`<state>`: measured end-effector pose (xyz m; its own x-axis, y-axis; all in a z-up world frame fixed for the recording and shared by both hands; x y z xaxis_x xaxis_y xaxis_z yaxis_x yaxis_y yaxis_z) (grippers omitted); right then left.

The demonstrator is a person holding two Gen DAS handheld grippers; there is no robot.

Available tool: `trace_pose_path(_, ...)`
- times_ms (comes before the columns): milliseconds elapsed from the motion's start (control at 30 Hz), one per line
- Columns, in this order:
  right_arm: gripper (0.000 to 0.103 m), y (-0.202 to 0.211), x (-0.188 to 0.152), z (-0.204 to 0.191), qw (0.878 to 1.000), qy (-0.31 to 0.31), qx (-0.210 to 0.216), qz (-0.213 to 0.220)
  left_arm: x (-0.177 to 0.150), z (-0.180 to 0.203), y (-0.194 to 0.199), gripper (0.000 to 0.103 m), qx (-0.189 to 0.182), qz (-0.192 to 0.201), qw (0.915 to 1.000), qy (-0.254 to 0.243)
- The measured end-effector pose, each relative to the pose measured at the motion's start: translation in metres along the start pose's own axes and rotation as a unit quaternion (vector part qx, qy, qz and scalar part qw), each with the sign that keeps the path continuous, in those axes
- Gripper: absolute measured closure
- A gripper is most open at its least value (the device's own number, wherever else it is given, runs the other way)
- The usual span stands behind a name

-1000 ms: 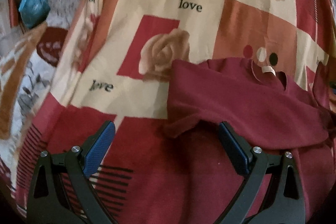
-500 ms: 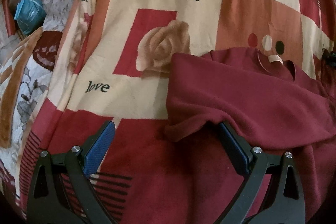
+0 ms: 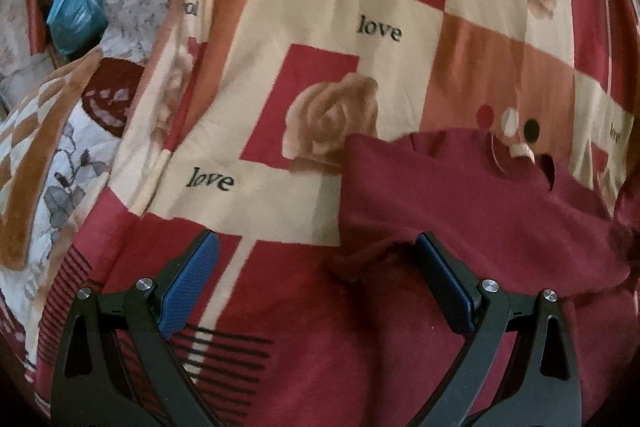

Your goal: Fold small clothes

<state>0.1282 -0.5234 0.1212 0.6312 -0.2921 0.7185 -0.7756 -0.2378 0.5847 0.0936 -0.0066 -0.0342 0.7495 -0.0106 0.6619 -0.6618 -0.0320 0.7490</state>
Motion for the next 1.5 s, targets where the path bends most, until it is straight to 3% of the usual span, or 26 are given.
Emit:
trace_pose_path(133, 0.100, 0.030, -0.011, -0.099, 0.993, 0.081, 0.087, -0.010, 0.005, -0.010, 0.008, 0.005, -0.003, 0.012, 0.9997, 0.021)
trace_pose_path(300, 0.100, 0.028, -0.049, -0.231, 0.961, 0.166, 0.211, -0.068, 0.010, -0.025, 0.016, 0.005, -0.009, 0.021, 0.9984, 0.051)
trace_pose_path(433, 0.100, -0.026, -0.110, -0.297, 0.941, 0.205, 0.229, -0.140, 0.012, -0.035, 0.019, 0.005, -0.017, 0.026, 0.9969, 0.072)
trace_pose_path(600, 0.100, -0.134, -0.216, -0.317, 0.928, 0.186, 0.207, -0.249, 0.014, -0.039, 0.014, 0.005, -0.026, 0.023, 0.9962, 0.081)
trace_pose_path(667, 0.100, -0.165, -0.243, -0.310, 0.925, 0.160, 0.190, -0.286, 0.015, -0.038, 0.013, 0.005, -0.030, 0.022, 0.9962, 0.079)
trace_pose_path(767, 0.098, -0.160, -0.239, -0.289, 0.932, 0.137, 0.173, -0.287, 0.016, -0.033, 0.014, 0.005, -0.043, 0.024, 0.9960, 0.074)
trace_pose_path(833, 0.085, -0.130, -0.217, -0.260, 0.943, 0.110, 0.169, -0.266, 0.017, -0.026, 0.015, 0.005, -0.052, 0.025, 0.9960, 0.068)
trace_pose_path(900, 0.044, -0.096, -0.193, -0.221, 0.958, 0.084, 0.143, -0.235, 0.017, -0.017, 0.016, 0.005, -0.062, 0.027, 0.9959, 0.060)
trace_pose_path(933, 0.039, -0.080, -0.182, -0.193, 0.968, 0.075, 0.108, -0.212, 0.017, -0.010, 0.017, 0.005, -0.068, 0.028, 0.9958, 0.053)
trace_pose_path(1000, 0.037, -0.052, -0.168, -0.135, 0.982, 0.046, 0.043, -0.176, 0.016, 0.000, 0.017, 0.005, -0.076, 0.031, 0.9957, 0.043)
trace_pose_path(1100, 0.037, -0.037, -0.172, -0.056, 0.983, -0.047, -0.006, -0.178, 0.013, 0.021, 0.008, 0.005, -0.099, 0.012, 0.9945, 0.032)
trace_pose_path(1200, 0.037, -0.045, -0.189, -0.011, 0.974, -0.109, -0.028, -0.195, 0.007, 0.038, -0.005, 0.005, -0.114, -0.009, 0.9931, 0.028)
trace_pose_path(1267, 0.037, -0.056, -0.198, -0.010, 0.972, -0.120, -0.010, -0.200, 0.003, 0.046, -0.012, 0.005, -0.124, -0.018, 0.9917, 0.027)
trace_pose_path(1367, 0.038, -0.076, -0.199, -0.025, 0.976, -0.111, 0.018, -0.187, 0.002, 0.054, -0.013, 0.028, -0.131, -0.020, 0.9911, 0.017)
trace_pose_path(1433, 0.044, -0.087, -0.199, -0.031, 0.978, -0.099, 0.015, -0.184, 0.006, 0.063, -0.011, 0.052, -0.133, -0.016, 0.9910, -0.002)
trace_pose_path(1467, 0.062, -0.091, -0.200, -0.031, 0.979, -0.085, -0.006, -0.185, 0.009, 0.065, -0.009, 0.063, -0.131, -0.013, 0.9913, -0.008)
trace_pose_path(1500, 0.073, -0.090, -0.197, -0.031, 0.981, -0.078, -0.017, -0.177, 0.013, 0.066, -0.007, 0.085, -0.134, -0.012, 0.9908, -0.010)
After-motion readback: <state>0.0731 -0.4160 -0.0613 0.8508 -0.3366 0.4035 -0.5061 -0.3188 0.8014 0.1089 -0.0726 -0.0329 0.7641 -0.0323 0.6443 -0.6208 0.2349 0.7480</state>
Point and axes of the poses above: each gripper's, at about its wrist camera, not at the fingertips, and y roughly against the way its jaws point, z to its right, x to its top, the point moved 8 cm from there along -y, roughly the way its jaws point, and after that the axes turned 1 degree about -y, right-handed, at the moved point
